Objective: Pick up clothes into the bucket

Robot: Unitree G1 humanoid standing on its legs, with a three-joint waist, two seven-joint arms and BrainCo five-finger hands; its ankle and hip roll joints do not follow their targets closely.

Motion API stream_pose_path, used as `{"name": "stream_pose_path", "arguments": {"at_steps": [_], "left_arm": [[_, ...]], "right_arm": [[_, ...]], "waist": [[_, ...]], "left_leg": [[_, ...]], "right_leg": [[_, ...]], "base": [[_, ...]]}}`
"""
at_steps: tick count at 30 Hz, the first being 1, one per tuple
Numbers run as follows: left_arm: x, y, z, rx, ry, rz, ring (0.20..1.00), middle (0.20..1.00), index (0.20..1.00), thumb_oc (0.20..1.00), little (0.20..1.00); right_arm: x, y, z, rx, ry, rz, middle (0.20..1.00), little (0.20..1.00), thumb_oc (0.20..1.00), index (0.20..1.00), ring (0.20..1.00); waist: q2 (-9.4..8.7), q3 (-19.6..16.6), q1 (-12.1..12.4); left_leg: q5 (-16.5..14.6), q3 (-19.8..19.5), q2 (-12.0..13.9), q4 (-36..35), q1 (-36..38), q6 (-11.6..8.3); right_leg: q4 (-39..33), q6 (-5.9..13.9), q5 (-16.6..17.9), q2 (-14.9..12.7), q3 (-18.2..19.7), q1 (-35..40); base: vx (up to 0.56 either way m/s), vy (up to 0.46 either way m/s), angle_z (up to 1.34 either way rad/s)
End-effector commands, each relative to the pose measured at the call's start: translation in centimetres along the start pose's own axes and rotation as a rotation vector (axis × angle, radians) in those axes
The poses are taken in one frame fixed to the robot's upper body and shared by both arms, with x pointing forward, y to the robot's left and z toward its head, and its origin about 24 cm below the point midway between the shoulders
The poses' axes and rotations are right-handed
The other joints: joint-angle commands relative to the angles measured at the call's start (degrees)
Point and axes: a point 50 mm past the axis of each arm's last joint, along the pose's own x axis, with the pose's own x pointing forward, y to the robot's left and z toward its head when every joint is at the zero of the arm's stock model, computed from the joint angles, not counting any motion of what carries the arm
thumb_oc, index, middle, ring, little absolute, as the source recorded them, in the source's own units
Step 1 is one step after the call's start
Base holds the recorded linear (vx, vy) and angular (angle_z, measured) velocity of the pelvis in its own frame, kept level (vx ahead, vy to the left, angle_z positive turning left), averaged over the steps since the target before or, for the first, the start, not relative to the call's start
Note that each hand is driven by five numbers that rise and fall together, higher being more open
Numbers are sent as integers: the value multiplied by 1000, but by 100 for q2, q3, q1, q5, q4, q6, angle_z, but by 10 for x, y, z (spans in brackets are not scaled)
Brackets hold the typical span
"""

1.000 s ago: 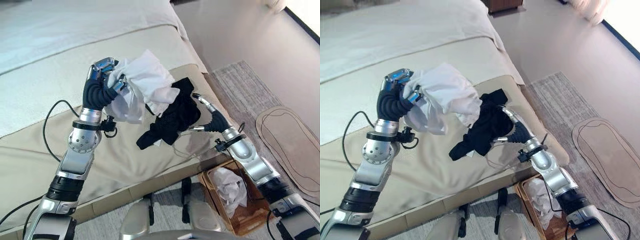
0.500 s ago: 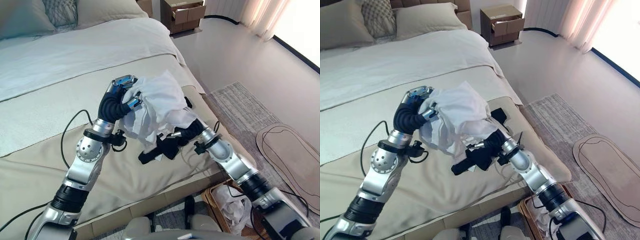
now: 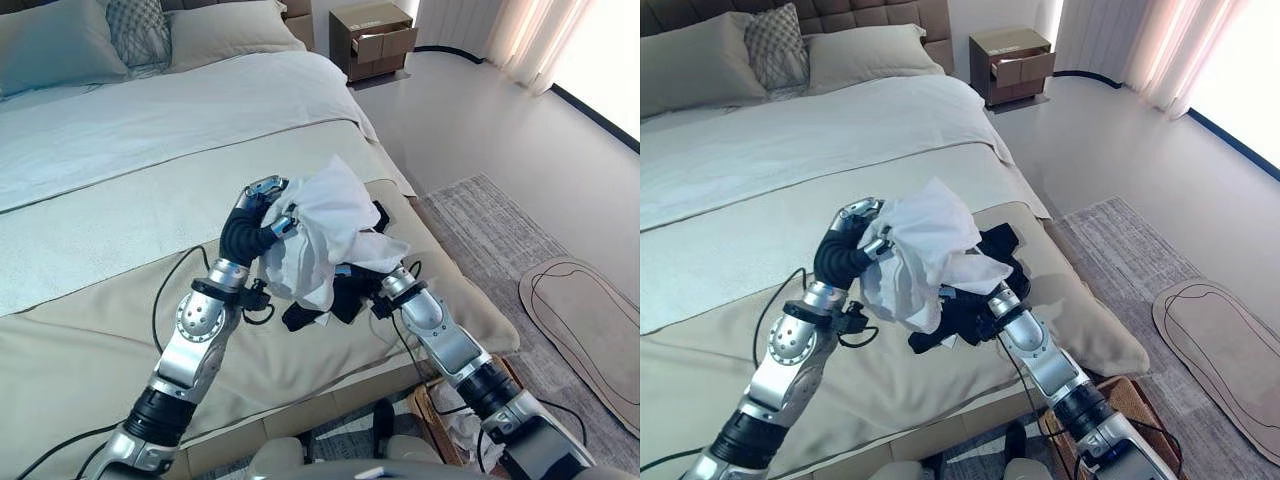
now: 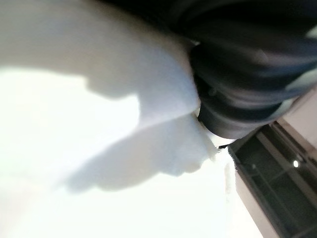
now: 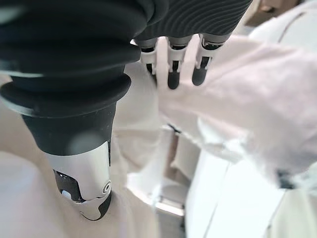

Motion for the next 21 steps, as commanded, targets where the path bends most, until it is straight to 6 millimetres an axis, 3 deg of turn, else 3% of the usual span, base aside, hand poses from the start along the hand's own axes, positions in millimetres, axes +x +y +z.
{"name": "stream_pose_path", "arguments": {"at_steps": [1, 5, 6, 8, 21], "left_arm": [[7, -15, 16, -130, -96, -74, 200, 200, 200, 200, 200], [7, -26, 8, -230, -60, -114, 200, 200, 200, 200, 200], [7, -30, 5, -261, -47, -125, 200, 200, 200, 200, 200], [8, -35, 1, -287, -28, -145, 200, 200, 200, 200, 200], [1, -32, -8, -269, 20, -142, 200, 200, 200, 200, 200]], "right_arm": [[16, 13, 32, 128, -167, 4, 1000, 1000, 1000, 1000, 1000], [19, 14, 34, 166, -173, 2, 1000, 1000, 1000, 1000, 1000], [19, 16, 34, 179, -177, 5, 790, 790, 790, 790, 790], [20, 17, 34, 197, -174, 15, 200, 200, 200, 200, 200], [11, 12, 19, 346, -114, 3, 200, 200, 200, 200, 200]], "waist": [[-314, -337, 40], [-310, -325, 40], [-312, -326, 42], [-314, -325, 41], [-313, -347, 62]], "left_leg": [[-268, -201, -89, 387, -230, 49], [-280, -207, -94, 404, -234, 61], [-280, -211, -93, 405, -235, 62], [-282, -227, -94, 414, -246, 63], [-312, -238, -100, 405, -192, 74]], "right_leg": [[377, 471, -221, -445, -213, 49], [392, 465, -227, -445, -211, 49], [392, 461, -229, -441, -208, 52], [392, 457, -238, -439, -213, 52], [393, 469, -257, -458, -220, 104]], "base": [[0, 0, 0], [0, 0, 0], [0, 0, 0], [0, 0, 0], [0, 0, 0]]}}
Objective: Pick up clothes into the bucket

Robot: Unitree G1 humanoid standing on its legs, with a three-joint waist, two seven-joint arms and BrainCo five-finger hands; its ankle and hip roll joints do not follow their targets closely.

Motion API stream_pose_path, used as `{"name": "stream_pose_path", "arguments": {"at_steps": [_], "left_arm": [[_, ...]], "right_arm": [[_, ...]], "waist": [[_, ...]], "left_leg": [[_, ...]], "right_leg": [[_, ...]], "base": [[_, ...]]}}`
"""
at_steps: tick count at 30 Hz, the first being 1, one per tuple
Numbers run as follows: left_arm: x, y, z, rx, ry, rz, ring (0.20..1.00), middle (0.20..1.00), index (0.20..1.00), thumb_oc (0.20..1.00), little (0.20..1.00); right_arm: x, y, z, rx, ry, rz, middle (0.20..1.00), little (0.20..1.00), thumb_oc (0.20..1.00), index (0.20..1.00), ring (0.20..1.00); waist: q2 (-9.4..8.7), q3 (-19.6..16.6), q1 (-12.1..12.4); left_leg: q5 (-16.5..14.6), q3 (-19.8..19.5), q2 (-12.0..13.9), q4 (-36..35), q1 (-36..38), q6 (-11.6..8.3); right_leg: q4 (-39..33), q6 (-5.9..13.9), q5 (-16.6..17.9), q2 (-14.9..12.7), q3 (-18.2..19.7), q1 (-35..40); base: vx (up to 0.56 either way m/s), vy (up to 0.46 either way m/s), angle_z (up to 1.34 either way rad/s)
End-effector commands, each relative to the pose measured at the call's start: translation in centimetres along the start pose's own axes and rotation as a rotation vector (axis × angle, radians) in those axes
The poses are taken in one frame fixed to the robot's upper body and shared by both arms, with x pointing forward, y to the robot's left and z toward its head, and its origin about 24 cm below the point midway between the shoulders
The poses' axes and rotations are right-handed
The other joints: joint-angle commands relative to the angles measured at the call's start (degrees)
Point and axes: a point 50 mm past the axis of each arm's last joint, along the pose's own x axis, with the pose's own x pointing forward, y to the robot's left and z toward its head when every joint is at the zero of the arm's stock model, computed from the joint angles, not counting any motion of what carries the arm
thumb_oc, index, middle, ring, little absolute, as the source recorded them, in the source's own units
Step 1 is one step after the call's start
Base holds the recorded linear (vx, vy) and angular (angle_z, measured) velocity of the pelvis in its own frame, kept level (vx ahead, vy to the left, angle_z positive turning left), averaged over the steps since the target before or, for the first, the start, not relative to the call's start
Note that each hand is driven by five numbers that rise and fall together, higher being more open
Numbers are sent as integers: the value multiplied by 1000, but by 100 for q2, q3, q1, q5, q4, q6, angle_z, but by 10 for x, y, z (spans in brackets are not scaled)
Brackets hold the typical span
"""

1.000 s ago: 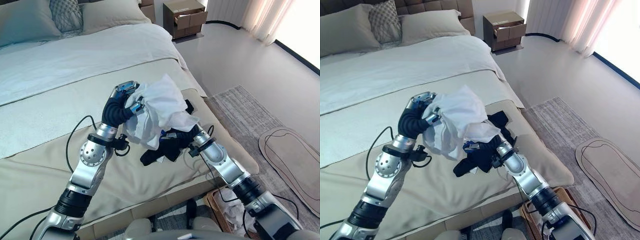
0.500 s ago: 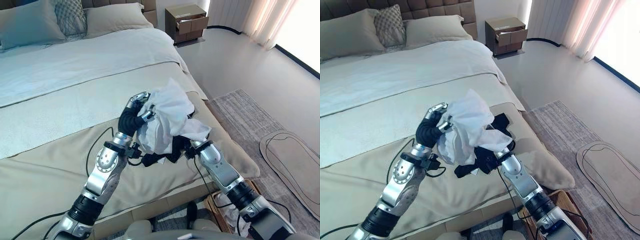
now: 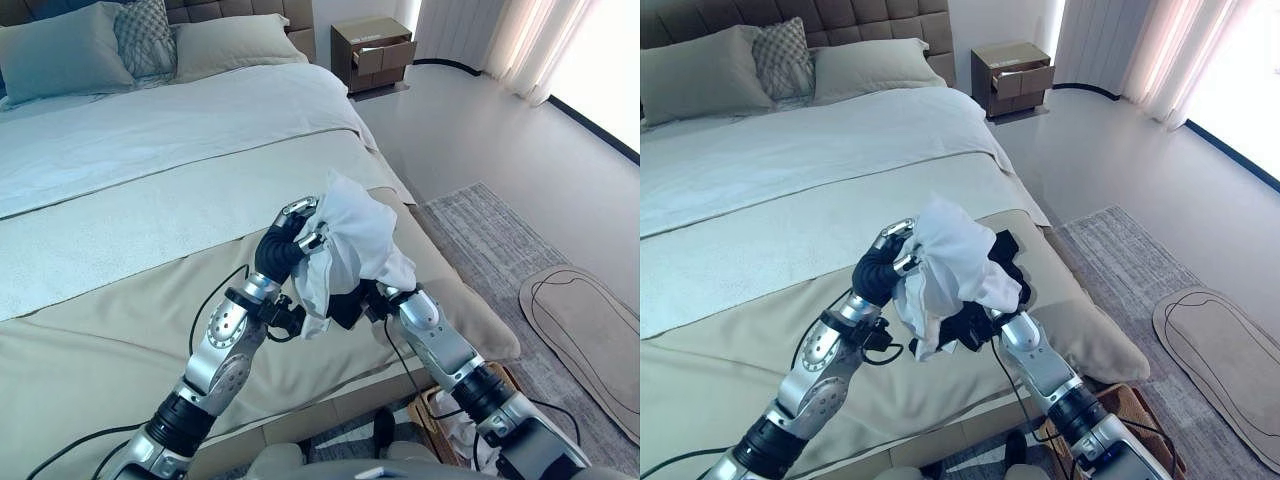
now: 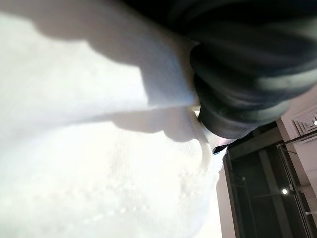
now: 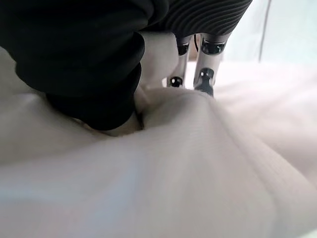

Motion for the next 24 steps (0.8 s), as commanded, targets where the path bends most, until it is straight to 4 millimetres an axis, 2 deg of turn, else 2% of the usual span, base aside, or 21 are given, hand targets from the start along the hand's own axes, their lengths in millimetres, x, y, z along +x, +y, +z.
{"name": "stream_pose_path", "arguments": {"at_steps": [1, 7, 8, 9, 14, 17, 18, 20, 24], "left_arm": [[4, -7, 10, 37, -63, -61, 200, 200, 200, 200, 200], [-2, 2, 14, 154, -65, -3, 200, 200, 200, 200, 200], [-4, 4, 14, 176, -69, 17, 492, 492, 492, 492, 492], [-6, 6, 15, 188, -70, 35, 1000, 1000, 1000, 1000, 1000], [-13, 14, 15, 256, -76, 112, 1000, 1000, 1000, 1000, 1000], [-28, 27, -1, 243, -17, 223, 1000, 1000, 1000, 1000, 1000], [-28, 27, -1, 242, -16, 223, 1000, 1000, 1000, 1000, 1000], [-43, 33, -16, 201, 50, 285, 1000, 1000, 1000, 1000, 1000], [-60, 38, -35, 214, 147, 326, 1000, 1000, 1000, 1000, 1000]], "right_arm": [[14, 9, 23, 125, -138, 15, 200, 200, 200, 200, 200], [3, -1, 11, 217, -96, -48, 200, 200, 200, 200, 200], [0, -4, 9, 233, -92, -71, 200, 200, 200, 200, 200], [-3, -7, 7, 249, -88, -92, 200, 200, 200, 200, 200], [-14, -19, 0, 332, -84, -172, 200, 200, 200, 200, 200], [-32, -34, -7, 441, -98, -261, 200, 200, 200, 200, 200], [-32, -34, -7, 441, -97, -261, 200, 200, 200, 200, 200], [-46, -43, -13, 520, -113, -343, 200, 200, 200, 200, 200], [-62, -51, -23, 627, -134, -434, 200, 200, 200, 200, 200]], "waist": [[-308, -106, 63], [-330, -138, 67], [-337, -137, 68], [-344, -137, 70], [-370, -149, 68], [-408, -151, 61], [-406, -154, 62], [-427, -177, 59], [-452, -190, 43]], "left_leg": [[-312, -214, -97, 407, -168, 73], [-327, -211, -95, 392, -120, 66], [-330, -207, -95, 392, -115, 65], [-333, -201, -94, 394, -111, 63], [-340, -194, -87, 398, -113, 62], [-333, -198, -93, 396, -110, 63], [-334, -198, -93, 395, -110, 63], [-346, -196, -97, 405, -101, 69], [-369, -176, -101, 422, -97, 76]], "right_leg": [[391, 468, -245, -456, -199, 123], [377, 468, -264, -454, -222, 183], [376, 468, -265, -455, -214, 190], [376, 470, -265, -456, -217, 192], [375, 475, -267, -456, -215, 194], [375, 484, -260, -462, -223, 199], [374, 484, -260, -462, -223, 200], [382, 487, -264, -472, -219, 218], [385, 501, -266, -480, -214, 224]], "base": [[0, 0, 0], [6, -2, 2], [-1, 1, 3], [-1, 0, 4], [0, 0, 0], [0, 0, 0], [0, 0, 0], [0, 0, 0], [0, 0, 0]]}}
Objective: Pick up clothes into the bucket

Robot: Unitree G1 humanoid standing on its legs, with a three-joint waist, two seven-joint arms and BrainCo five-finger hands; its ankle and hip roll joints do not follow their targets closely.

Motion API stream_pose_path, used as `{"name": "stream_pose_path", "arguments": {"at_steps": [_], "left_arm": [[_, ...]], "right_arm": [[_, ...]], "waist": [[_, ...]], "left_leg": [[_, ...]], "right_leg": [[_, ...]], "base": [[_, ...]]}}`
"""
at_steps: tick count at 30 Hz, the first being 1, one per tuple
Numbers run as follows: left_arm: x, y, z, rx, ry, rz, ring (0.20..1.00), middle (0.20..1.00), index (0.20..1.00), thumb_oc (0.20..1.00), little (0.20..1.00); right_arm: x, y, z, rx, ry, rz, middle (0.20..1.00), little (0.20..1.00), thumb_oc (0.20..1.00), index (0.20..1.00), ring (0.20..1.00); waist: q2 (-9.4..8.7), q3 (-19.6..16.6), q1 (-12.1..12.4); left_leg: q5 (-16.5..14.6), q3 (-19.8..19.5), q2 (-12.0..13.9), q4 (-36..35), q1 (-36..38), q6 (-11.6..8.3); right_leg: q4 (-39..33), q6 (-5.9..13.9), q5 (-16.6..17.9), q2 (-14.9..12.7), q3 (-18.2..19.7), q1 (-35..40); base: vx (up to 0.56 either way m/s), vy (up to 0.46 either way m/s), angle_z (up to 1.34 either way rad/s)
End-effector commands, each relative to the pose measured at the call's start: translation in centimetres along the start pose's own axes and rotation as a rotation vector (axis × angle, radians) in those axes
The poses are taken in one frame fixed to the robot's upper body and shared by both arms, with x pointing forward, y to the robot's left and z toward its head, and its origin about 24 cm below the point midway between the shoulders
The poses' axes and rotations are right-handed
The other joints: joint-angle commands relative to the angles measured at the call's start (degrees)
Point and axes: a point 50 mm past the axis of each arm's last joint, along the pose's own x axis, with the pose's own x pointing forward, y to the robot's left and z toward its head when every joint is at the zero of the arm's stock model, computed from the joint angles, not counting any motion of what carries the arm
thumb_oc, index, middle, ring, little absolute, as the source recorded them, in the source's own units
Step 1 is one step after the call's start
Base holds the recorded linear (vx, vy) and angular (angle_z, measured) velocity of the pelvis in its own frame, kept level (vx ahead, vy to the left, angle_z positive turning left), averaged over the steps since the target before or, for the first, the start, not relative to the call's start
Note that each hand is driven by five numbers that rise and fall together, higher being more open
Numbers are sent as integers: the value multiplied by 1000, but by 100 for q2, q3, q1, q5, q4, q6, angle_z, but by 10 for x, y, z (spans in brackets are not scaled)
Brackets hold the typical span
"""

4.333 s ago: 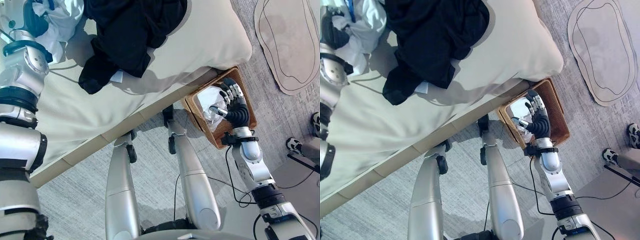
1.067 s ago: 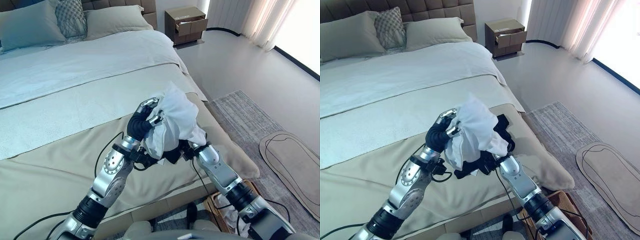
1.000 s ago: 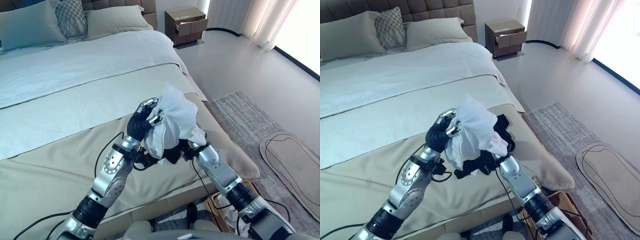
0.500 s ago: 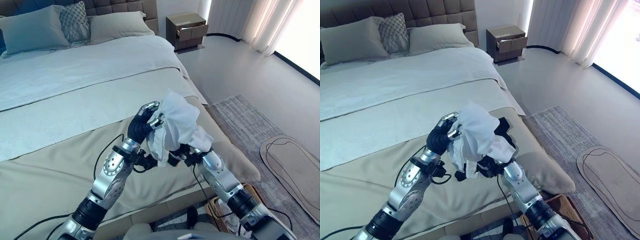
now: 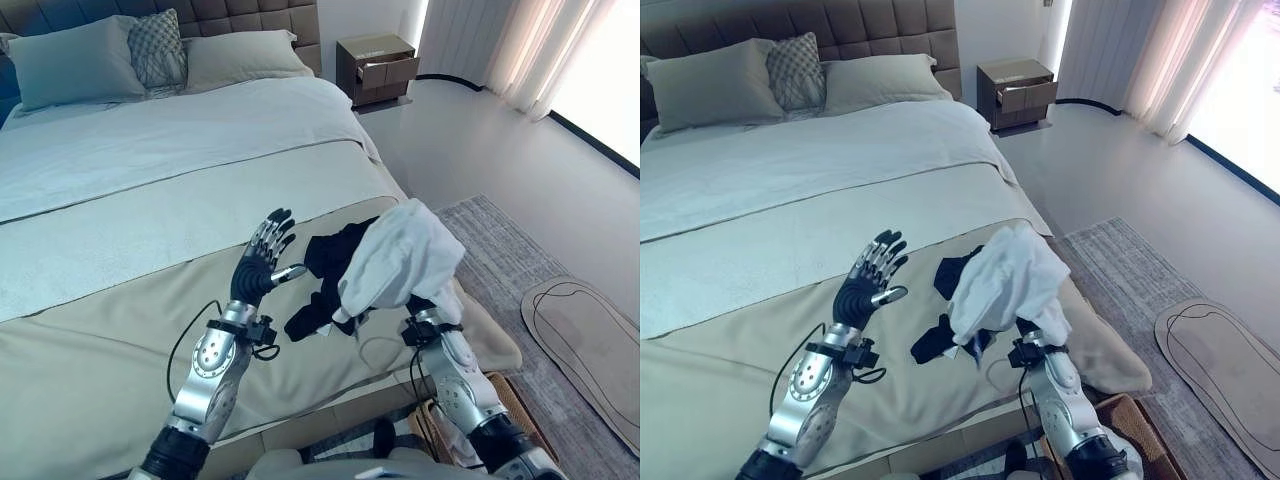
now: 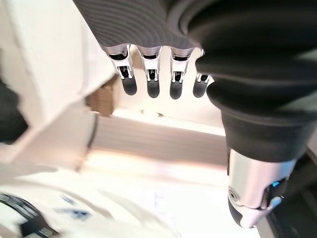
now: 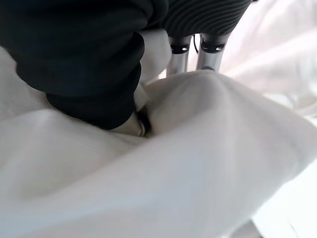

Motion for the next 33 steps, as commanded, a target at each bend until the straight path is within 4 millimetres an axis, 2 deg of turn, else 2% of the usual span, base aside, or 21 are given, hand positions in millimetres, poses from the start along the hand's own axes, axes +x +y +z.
{"name": "stream_pose_path", "arguments": {"at_steps": [1, 5, 8, 10, 11, 12, 15, 17, 19, 20, 22, 23, 24, 25, 26, 29, 30, 31, 32, 33], "left_arm": [[-1, 6, 3, 108, -33, -18, 1000, 1000, 1000, 1000, 1000], [-12, 12, -17, 125, 59, 13, 1000, 1000, 1000, 1000, 1000], [-18, 19, -26, 134, 99, 50, 1000, 1000, 1000, 1000, 1000], [-21, 23, -28, 117, 107, 80, 1000, 1000, 1000, 1000, 1000], [-21, 23, -28, 117, 107, 80, 1000, 1000, 1000, 1000, 1000], [-24, 27, -30, 92, 109, 109, 1000, 1000, 1000, 1000, 1000], [-22, 30, -28, 73, 89, 133, 1000, 1000, 1000, 1000, 1000], [-21, 30, -27, 72, 80, 138, 1000, 1000, 1000, 1000, 1000], [-16, 32, -22, 75, 46, 159, 1000, 1000, 1000, 1000, 1000], [-15, 33, -19, 70, 27, 173, 1000, 1000, 1000, 1000, 1000], [-13, 38, -13, 69, 1, 200, 1000, 1000, 1000, 1000, 1000], [-13, 38, -13, 69, 1, 200, 1000, 1000, 1000, 1000, 1000], [-10, 42, -8, 88, -22, 206, 1000, 1000, 1000, 1000, 1000], [-7, 43, -5, 97, -36, 214, 1000, 1000, 1000, 1000, 1000], [-6, 44, -4, 101, -43, 222, 1000, 1000, 1000, 1000, 1000], [-4, 48, 4, 127, -73, 243, 1000, 1000, 1000, 1000, 1000], [-4, 48, 5, 128, -78, 246, 1000, 1000, 1000, 1000, 1000], [-4, 48, 5, 128, -79, 246, 1000, 1000, 1000, 1000, 1000], [-4, 51, 8, 131, -90, 265, 1000, 1000, 1000, 1000, 1000], [-4, 52, 8, 127, -93, 275, 1000, 1000, 1000, 1000, 1000]], "right_arm": [[9, 8, 23, 166, -196, 32, 200, 200, 200, 200, 200], [-7, -15, 22, 200, -219, -65, 200, 200, 200, 200, 200], [-21, -33, 29, 155, -242, -143, 200, 200, 200, 200, 200], [-30, -46, 32, 144, -271, -209, 200, 200, 200, 200, 200], [-30, -46, 32, 144, -271, -209, 200, 200, 200, 200, 200], [-40, -58, 35, 135, -296, -280, 200, 200, 200, 200, 200], [-52, -71, 39, 118, -329, -368, 200, 200, 200, 200, 200], [-54, -74, 38, 113, -326, -386, 200, 200, 200, 200, 200], [-53, -77, 37, 81, -317, -419, 200, 200, 200, 200, 200], [-52, -77, 37, 69, -309, -422, 200, 200, 200, 200, 200], [-46, -74, 34, 43, -285, -417, 200, 200, 200, 200, 200], [-46, -74, 34, 43, -286, -417, 200, 200, 200, 200, 200], [-41, -72, 31, -47, -229, -408, 200, 200, 200, 200, 200], [-38, -70, 30, -79, -204, -397, 200, 200, 200, 200, 200], [-36, -70, 28, -94, -186, -394, 200, 200, 200, 200, 200], [-30, -67, 27, -142, -156, -371, 200, 200, 200, 200, 200], [-29, -67, 26, -147, -145, -370, 200, 200, 200, 200, 200], [-29, -67, 26, -147, -145, -370, 200, 200, 200, 200, 200], [-28, -65, 26, -167, -133, -359, 200, 200, 200, 200, 200], [-28, -65, 27, -172, -131, -353, 200, 200, 200, 200, 200]], "waist": [[-407, -72, 39], [-431, -76, -24], [-453, -68, -78], [-454, -62, -123], [-454, -62, -123], [-449, -55, -189], [-431, -17, -336], [-422, 7, -354], [-398, 129, -418], [-391, 190, -401], [-344, 303, -238], [-344, 314, -250], [-301, 335, -204], [-287, 327, -194], [-283, 312, -176], [-364, 221, -88], [-378, 174, -68], [-406, 181, -70], [-495, 122, -67], [-539, 82, -70]], "left_leg": [[-379, -96, -104, 467, -123, 73], [-405, -72, -127, 499, -131, 91], [-442, -50, -150, 563, -148, 108], [-487, -14, -174, 622, -152, 134], [-488, -13, -174, 622, -152, 134], [-527, 28, -204, 654, -143, 173], [-577, 151, -262, 658, -98, 258], [-590, 232, -272, 652, -84, 289], [-622, 488, -316, 633, -20, 365], [-633, 618, -300, 629, 3, 377], [-662, 890, -171, 692, -7, 361], [-671, 880, -171, 704, -5, 360], [-675, 1057, -43, 769, -22, 332], [-674, 1130, 31, 803, -28, 323], [-680, 1189, 63, 828, -33, 318], [-705, 1378, 76, 798, -37, 276], [-792, 1368, 113, 789, -7, 226], [-712, 1435, 82, 801, -53, 263], [-711, 1501, 150, 871, -125, 180], [-695, 1529, 187, 888, -155, 149]], "right_leg": [[396, 472, -241, -483, -144, 174], [427, 489, -241, -498, -111, 162], [480, 510, -243, -523, -77, 143], [521, 521, -249, -544, -28, 126], [522, 521, -249, -544, -27, 126], [576, 547, -252, -579, 25, 98], [722, 606, -246, -655, 174, -19], [804, 634, -242, -683, 257, -100], [1068, 726, -219, -740, 364, -319], [1199, 738, -193, -777, 259, -417], [1528, 679, -175, -1105, -473, -513], [1543, 681, -187, -1109, -483, -505], [1719, 591, -201, -1403, -975, -440], [1795, 550, -160, -1573, -1132, -400], [1835, 538, -89, -1707, -1239, -356], [1651, 693, 360, -2179, -1588, -195], [1599, 817, 423, -2250, -1592, -141], [1546, 761, 514, -2290, -1658, -156], [1258, 878, 679, -2317, -1588, -46], [1073, 897, 684, -2239, -1537, 21]], "base": [[0, 0, 0], [0, 0, 0], [-4, 11, -1], [-12, 40, -4], [-12, 58, -9], [-16, 67, -12], [-42, 103, -20], [-72, 88, -30], [-121, 117, -54], [-116, 59, -74], [-119, 10, -109], [-100, -45, -127], [-59, -61, -103], [-73, -83, -76], [-22, -90, -47], [5, -131, -33], [2, -98, -32], [-8, -247, -30], [-59, -232, -27], [-9, -244, -18]]}}
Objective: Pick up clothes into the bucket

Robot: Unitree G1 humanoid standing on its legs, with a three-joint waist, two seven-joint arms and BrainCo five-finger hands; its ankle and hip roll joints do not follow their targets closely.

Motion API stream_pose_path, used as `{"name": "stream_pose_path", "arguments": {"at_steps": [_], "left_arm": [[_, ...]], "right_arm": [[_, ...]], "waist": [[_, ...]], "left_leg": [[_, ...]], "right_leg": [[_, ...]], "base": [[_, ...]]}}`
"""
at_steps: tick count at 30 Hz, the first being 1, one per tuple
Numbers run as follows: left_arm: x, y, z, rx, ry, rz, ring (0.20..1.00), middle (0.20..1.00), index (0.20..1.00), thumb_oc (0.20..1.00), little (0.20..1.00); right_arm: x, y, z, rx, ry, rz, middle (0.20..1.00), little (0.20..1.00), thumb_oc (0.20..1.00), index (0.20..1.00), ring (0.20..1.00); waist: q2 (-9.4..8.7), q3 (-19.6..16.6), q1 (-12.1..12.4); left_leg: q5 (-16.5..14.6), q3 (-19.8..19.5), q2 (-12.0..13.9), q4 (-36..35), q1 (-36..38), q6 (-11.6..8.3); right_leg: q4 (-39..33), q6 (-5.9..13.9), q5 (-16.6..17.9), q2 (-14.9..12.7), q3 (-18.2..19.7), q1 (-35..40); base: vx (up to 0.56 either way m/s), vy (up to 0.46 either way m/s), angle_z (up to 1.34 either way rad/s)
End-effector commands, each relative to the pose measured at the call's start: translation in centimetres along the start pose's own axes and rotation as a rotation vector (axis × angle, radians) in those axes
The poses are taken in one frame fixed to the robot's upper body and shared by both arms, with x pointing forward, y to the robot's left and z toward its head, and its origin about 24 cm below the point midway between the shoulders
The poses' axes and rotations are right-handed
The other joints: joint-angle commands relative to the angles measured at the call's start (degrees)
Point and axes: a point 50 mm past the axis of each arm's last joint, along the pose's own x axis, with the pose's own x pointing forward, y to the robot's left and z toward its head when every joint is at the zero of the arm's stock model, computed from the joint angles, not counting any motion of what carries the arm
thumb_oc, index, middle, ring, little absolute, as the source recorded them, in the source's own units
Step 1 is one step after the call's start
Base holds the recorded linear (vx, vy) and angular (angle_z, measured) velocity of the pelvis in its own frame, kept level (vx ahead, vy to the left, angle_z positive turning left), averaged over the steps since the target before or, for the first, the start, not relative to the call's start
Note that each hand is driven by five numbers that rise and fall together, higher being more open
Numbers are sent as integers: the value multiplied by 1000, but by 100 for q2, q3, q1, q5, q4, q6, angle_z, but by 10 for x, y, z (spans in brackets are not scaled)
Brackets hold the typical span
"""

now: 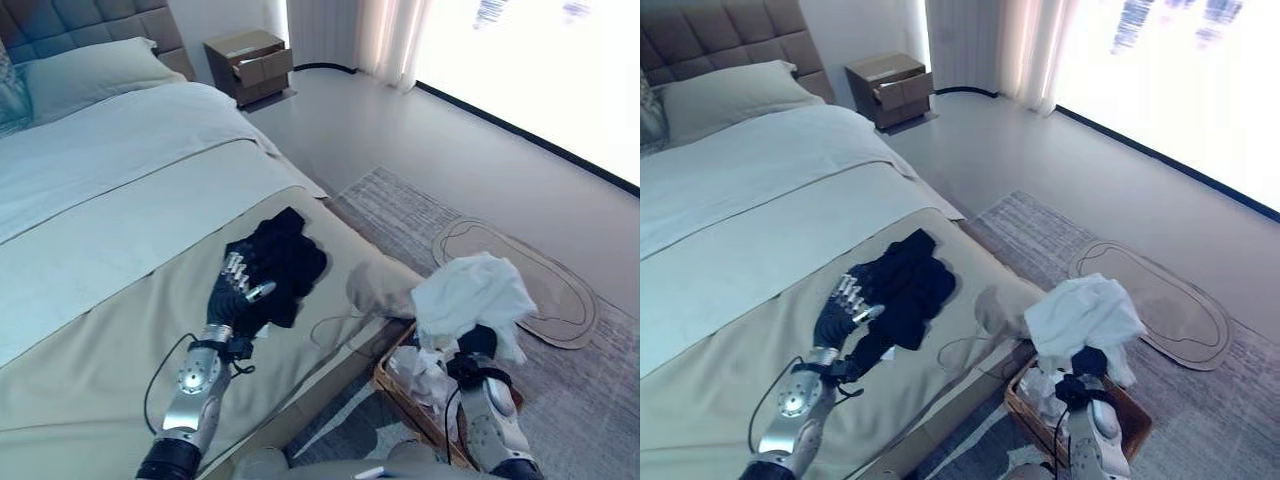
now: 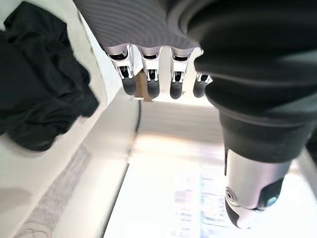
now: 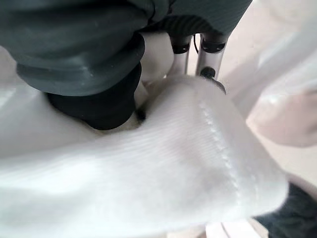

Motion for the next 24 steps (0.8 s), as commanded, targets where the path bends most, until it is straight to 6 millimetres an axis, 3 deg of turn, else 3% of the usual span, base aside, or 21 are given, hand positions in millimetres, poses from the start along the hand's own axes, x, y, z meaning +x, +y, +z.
{"name": "stream_pose_path", "arguments": {"at_steps": [1, 5, 9, 12, 13, 15, 16, 17, 20, 21, 24], "left_arm": [[13, 7, 39, 4, -208, 24, 1000, 1000, 1000, 1000, 1000], [14, 12, 44, -8, -234, 67, 1000, 1000, 1000, 1000, 1000], [19, 11, 57, -70, -304, 107, 1000, 1000, 1000, 1000, 1000], [22, 11, 65, -94, -342, 123, 1000, 1000, 1000, 1000, 1000], [23, 12, 68, -108, -357, 135, 1000, 1000, 1000, 1000, 1000], [25, 11, 75, -103, -397, 142, 1000, 1000, 1000, 1000, 1000], [26, 11, 75, -103, -398, 142, 1000, 1000, 1000, 1000, 1000], [29, 9, 83, -107, -437, 147, 1000, 1000, 1000, 1000, 1000], [31, 6, 84, -131, -446, 150, 1000, 1000, 1000, 1000, 1000], [36, 0, 91, -141, -483, 131, 1000, 1000, 1000, 1000, 1000], [37, -5, 101, -165, -532, 119, 1000, 1000, 1000, 1000, 1000]], "right_arm": [[13, 17, 29, -8, -146, 67, 200, 200, 200, 200, 200], [15, 20, 36, -82, -163, 89, 200, 200, 200, 200, 200], [20, 17, 49, -161, -208, 81, 200, 200, 200, 200, 200], [25, 23, 57, -188, -244, 90, 200, 200, 200, 200, 200], [33, 32, 65, -222, -275, 110, 200, 200, 200, 200, 200], [42, 41, 75, -236, -317, 127, 200, 200, 200, 200, 200], [42, 41, 75, -236, -318, 127, 200, 200, 200, 200, 200], [54, 48, 86, -276, -354, 130, 200, 200, 200, 200, 200], [57, 51, 93, -274, -387, 113, 200, 200, 200, 200, 200], [62, 51, 105, -301, -435, 91, 200, 200, 200, 200, 200], [73, 54, 117, -382, -465, 65, 200, 200, 200, 200, 200]], "waist": [[-454, -235, 96], [-507, -330, 138], [-346, -219, 48], [-266, -90, 10], [-209, 79, 52], [-173, 329, 104], [-179, 316, 96], [-79, 556, 288], [-50, 662, 194], [11, 865, 85], [44, 1051, 74]], "left_leg": [[-532, -215, -371, 553, -440, 279], [-395, -61, -150, 555, -492, 122], [-134, -158, 230, 527, -597, -77], [-23, -209, 343, 465, -649, -124], [-97, -456, 395, 606, -718, -153], [-264, -958, 343, 992, -983, -210], [-244, -963, 331, 987, -1010, -204], [-378, -1922, -121, 1085, -1336, -203], [-356, -1737, -97, 1104, -1508, -165], [-332, -1527, -95, 1223, -1754, -110], [-351, -1348, -170, 1416, -2164, -43]], "right_leg": [[-527, 330, 1370, -786, 35, 31], [-902, 375, 1177, -515, -38, 132], [-824, 192, 686, -178, 4, 56], [-721, 117, 579, -72, 89, -123], [-626, 47, 480, 67, 303, -289], [-463, 13, 448, 113, 538, -573], [-471, 11, 464, 104, 533, -594], [-191, 39, 483, 95, 893, -1028], [36, 32, 490, 19, 931, -1293], [250, 29, 508, -122, 962, -1643], [365, 19, 582, -228, 1140, -2150]], "base": [[-13, -210, -32], [-1, -209, -37], [-36, -207, -18], [-101, -122, -6], [-135, -123, -22], [-167, -101, -35], [-203, 6, -46], [-137, 28, -45], [-155, 59, -45], [-185, 121, -27], [-159, 103, -14]]}}
